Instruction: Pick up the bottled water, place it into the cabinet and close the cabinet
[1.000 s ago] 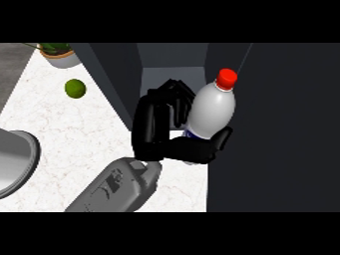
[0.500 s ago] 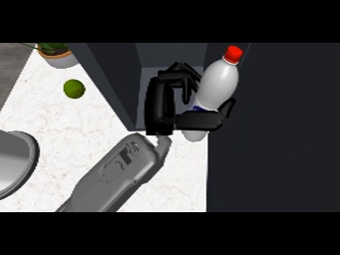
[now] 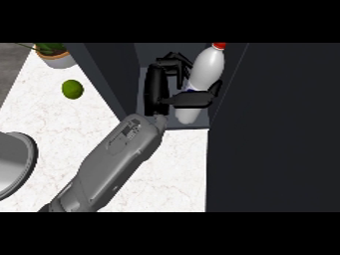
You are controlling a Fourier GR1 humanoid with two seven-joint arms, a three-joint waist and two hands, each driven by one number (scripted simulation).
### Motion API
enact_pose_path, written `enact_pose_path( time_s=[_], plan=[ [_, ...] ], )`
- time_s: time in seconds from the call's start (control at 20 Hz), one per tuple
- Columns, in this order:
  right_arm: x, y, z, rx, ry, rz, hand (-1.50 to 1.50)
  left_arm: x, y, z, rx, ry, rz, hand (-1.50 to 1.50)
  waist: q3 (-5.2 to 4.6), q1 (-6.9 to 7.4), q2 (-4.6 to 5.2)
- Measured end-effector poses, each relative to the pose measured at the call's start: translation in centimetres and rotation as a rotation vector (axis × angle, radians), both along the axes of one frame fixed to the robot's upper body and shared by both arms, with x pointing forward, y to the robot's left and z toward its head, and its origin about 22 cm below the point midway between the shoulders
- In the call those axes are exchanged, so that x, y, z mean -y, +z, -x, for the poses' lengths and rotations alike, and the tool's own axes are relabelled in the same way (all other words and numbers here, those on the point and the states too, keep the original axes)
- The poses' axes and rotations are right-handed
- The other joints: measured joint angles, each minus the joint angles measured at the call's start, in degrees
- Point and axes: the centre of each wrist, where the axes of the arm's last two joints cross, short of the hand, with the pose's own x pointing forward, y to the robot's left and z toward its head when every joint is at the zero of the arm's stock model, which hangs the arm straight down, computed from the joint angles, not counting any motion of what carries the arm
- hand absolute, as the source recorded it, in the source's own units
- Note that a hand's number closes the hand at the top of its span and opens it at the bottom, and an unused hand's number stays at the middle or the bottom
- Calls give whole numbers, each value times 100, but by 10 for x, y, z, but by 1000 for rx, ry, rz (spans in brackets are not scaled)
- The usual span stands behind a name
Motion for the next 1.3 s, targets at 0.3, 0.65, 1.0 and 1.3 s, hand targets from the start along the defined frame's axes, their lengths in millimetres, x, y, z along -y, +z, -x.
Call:
enact_pose_path(
  time_s=[0.3,0.65,1.0,1.3],
  plan=[
    [-1,-1,-4,10,18,-18,-150,-8,-5,-19,-23,57,21,150,-1,-47,20],
    [-1,-4,-2,9,29,-44,-150,-20,-18,-38,-15,106,-13,150,-1,-92,30],
    [0,-4,-1,18,34,-52,-150,-25,-19,-56,-16,127,-181,-150,0,-111,43],
    [-2,-5,-5,26,44,-65,-150,-27,-12,-67,-29,146,-257,-150,0,-132,58]
  ],
)
